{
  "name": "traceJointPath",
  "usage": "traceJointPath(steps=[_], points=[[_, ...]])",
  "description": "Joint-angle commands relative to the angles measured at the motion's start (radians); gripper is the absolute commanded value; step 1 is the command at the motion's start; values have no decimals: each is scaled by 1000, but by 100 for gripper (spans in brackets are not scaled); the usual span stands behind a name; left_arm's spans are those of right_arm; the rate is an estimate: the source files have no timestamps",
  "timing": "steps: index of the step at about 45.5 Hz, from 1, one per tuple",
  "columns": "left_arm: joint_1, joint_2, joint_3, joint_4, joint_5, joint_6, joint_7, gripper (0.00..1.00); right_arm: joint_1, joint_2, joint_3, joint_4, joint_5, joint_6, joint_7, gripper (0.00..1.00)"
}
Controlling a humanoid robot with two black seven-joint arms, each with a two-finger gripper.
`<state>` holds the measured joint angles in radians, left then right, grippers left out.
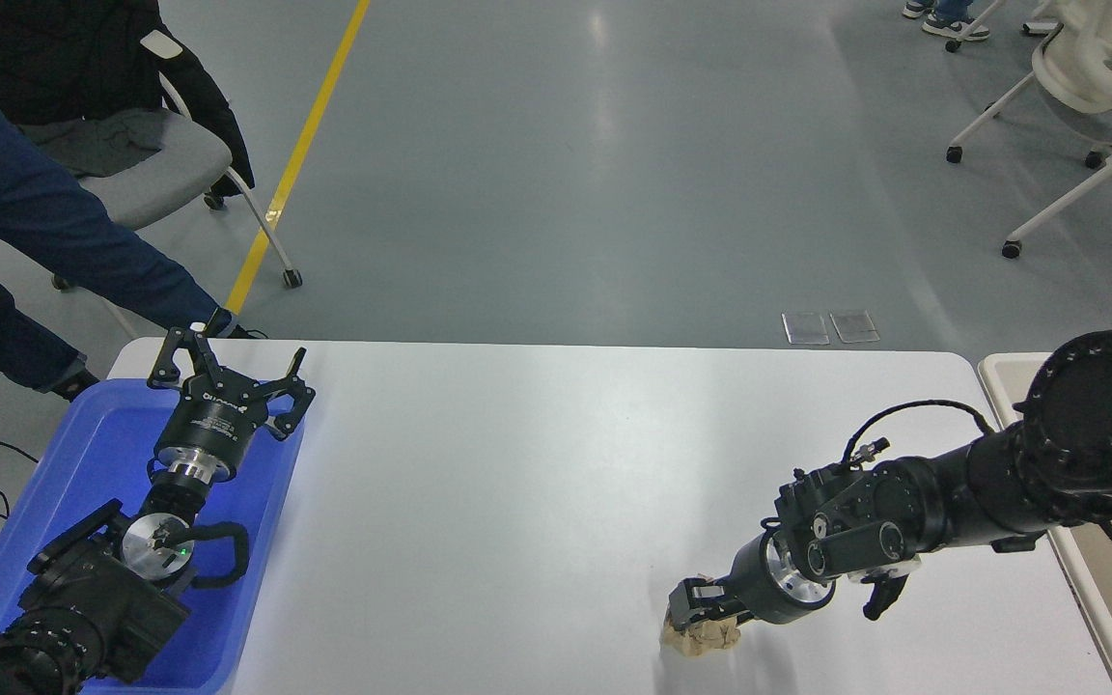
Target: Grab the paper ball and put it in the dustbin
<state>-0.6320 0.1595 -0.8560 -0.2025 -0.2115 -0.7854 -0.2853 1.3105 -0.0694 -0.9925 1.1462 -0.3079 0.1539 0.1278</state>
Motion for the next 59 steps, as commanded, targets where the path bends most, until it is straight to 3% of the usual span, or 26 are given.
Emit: traceJointPath(steps=[1, 19, 36, 59], points=[[0, 0, 0, 0, 0, 0, 0, 100, 1, -4, -11, 7, 6, 9, 1, 0], [0, 0, 0, 0, 1, 0, 0, 100, 294, -70, -89, 214, 88, 168, 6, 0], [0, 0, 0, 0, 1, 0, 0, 100, 716, -168, -135, 342, 159, 630, 9, 0], [0, 0, 0, 0, 1, 0, 0, 100, 1208, -239, -298, 371, 228, 632, 12, 0]])
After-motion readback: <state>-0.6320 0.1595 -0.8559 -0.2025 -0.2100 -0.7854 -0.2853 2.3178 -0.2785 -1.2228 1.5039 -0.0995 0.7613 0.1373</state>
